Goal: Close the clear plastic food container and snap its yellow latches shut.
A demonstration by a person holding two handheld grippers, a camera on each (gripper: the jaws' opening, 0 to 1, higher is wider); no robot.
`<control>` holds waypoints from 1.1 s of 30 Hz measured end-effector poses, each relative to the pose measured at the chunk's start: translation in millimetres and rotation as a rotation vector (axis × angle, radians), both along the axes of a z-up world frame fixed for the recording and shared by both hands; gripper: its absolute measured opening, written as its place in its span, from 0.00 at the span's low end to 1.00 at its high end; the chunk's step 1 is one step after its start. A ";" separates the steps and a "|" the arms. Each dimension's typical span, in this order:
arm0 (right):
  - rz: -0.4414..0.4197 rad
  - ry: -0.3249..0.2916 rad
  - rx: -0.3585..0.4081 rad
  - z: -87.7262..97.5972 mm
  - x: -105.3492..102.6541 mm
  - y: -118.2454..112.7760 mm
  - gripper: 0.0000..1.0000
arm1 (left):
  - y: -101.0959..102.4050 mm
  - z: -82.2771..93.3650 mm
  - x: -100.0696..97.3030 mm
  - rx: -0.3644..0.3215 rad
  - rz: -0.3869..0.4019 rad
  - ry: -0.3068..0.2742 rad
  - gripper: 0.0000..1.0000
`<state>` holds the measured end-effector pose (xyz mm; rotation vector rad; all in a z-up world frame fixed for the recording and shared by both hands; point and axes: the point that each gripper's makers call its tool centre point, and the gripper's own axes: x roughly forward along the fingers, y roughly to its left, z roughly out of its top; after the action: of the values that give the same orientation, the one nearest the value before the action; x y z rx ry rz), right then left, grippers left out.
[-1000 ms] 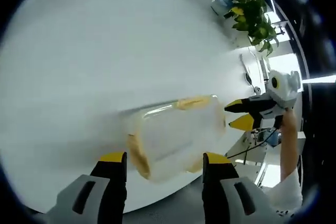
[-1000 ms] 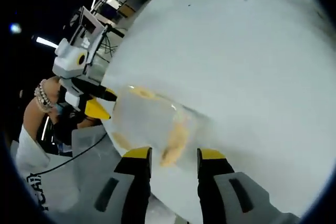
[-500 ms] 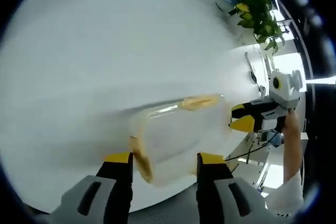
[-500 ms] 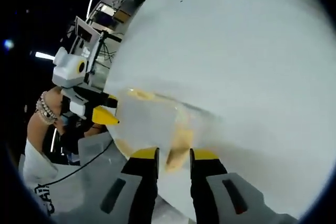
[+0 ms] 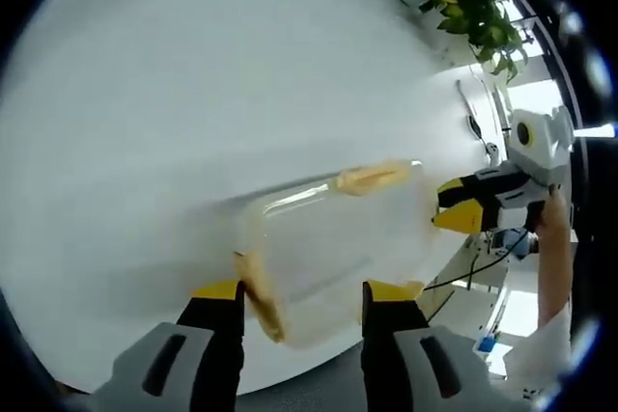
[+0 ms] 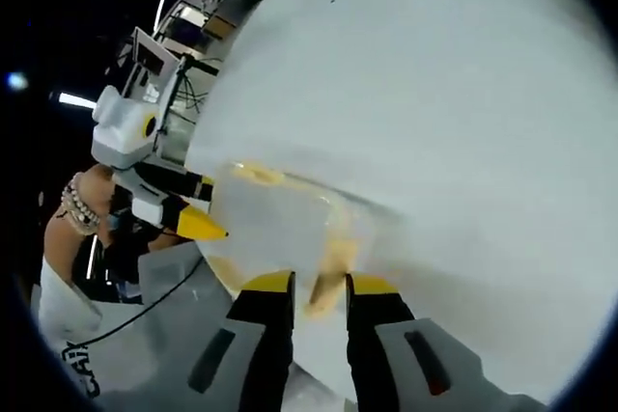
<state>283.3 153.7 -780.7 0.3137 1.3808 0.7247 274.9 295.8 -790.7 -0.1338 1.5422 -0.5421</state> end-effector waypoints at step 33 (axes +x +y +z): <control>0.014 -0.008 -0.011 4.2 1.3 -0.9 0.10 | 2.5 4.7 0.7 0.117 -0.099 -0.006 0.41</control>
<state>284.6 152.9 -776.5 0.2929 1.3797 0.7289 275.5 298.3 -786.0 0.0338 1.5759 -0.5286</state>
